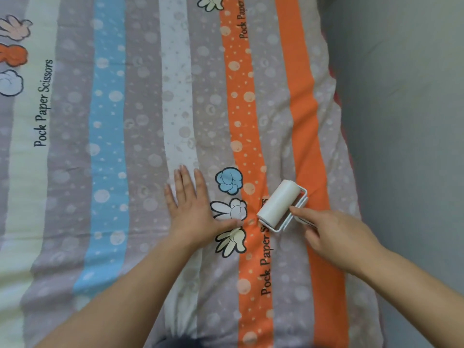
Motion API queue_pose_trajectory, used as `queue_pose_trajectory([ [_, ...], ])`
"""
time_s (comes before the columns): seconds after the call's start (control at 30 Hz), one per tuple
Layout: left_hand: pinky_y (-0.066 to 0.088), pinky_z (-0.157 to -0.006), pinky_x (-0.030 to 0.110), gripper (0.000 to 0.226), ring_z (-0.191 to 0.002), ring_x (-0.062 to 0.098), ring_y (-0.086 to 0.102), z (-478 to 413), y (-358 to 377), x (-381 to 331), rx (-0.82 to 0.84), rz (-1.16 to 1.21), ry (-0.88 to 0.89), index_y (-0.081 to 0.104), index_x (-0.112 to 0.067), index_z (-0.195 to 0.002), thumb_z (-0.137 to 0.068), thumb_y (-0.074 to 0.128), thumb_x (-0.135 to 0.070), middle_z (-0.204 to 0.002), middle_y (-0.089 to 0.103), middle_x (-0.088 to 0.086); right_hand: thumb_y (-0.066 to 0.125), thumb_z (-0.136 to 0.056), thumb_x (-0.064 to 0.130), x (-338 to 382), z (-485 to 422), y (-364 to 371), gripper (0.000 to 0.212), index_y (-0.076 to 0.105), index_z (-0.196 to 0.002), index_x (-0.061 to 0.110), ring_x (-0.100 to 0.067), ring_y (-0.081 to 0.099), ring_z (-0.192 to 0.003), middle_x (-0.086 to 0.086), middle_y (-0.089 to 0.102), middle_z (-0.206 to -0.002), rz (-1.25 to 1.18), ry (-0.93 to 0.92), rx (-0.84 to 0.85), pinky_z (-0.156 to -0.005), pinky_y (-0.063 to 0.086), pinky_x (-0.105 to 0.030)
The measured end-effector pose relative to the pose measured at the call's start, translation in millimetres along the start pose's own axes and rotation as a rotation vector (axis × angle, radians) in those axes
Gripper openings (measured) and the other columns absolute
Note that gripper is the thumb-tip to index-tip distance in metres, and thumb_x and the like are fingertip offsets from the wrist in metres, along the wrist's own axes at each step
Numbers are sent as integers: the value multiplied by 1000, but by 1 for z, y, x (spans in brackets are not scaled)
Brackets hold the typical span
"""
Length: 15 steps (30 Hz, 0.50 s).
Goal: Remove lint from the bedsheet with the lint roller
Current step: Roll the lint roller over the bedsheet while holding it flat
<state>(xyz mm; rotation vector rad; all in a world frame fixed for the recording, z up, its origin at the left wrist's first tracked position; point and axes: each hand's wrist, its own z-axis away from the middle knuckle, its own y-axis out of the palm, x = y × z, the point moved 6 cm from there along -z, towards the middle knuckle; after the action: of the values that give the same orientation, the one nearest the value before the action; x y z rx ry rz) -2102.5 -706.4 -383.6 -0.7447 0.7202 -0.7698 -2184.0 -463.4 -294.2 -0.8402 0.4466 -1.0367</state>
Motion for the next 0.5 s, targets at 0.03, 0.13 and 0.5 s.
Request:
queue_pose_trajectory([
  [0.03,-27,-115,55,157,-138,26,-51,0,1,-2,-5,-11,-7,-35,-13,-151,-51,43,-105,-154,-46,16,43,-93,34,-6,3,1,52,34,-140,55,-19,58,-110,8,62,-123,-11,-4,-7,-79,46,-33],
  [0.13,-26,-116,54,155,-139,27,-48,-1,5,-9,-2,-14,-23,-35,-15,-151,-50,40,-105,-156,-43,15,42,-93,36,-22,9,6,51,35,-137,59,-19,58,-109,11,62,-124,-47,-23,-22,-79,47,-33],
  [0.5,-22,-117,58,161,-141,33,-45,12,32,-91,65,-16,-93,-38,-11,-148,-54,60,-96,-155,-43,21,43,-90,34,-100,62,-11,51,40,-134,60,-8,54,-119,22,54,-134,3,-72,175,-87,50,-29],
])
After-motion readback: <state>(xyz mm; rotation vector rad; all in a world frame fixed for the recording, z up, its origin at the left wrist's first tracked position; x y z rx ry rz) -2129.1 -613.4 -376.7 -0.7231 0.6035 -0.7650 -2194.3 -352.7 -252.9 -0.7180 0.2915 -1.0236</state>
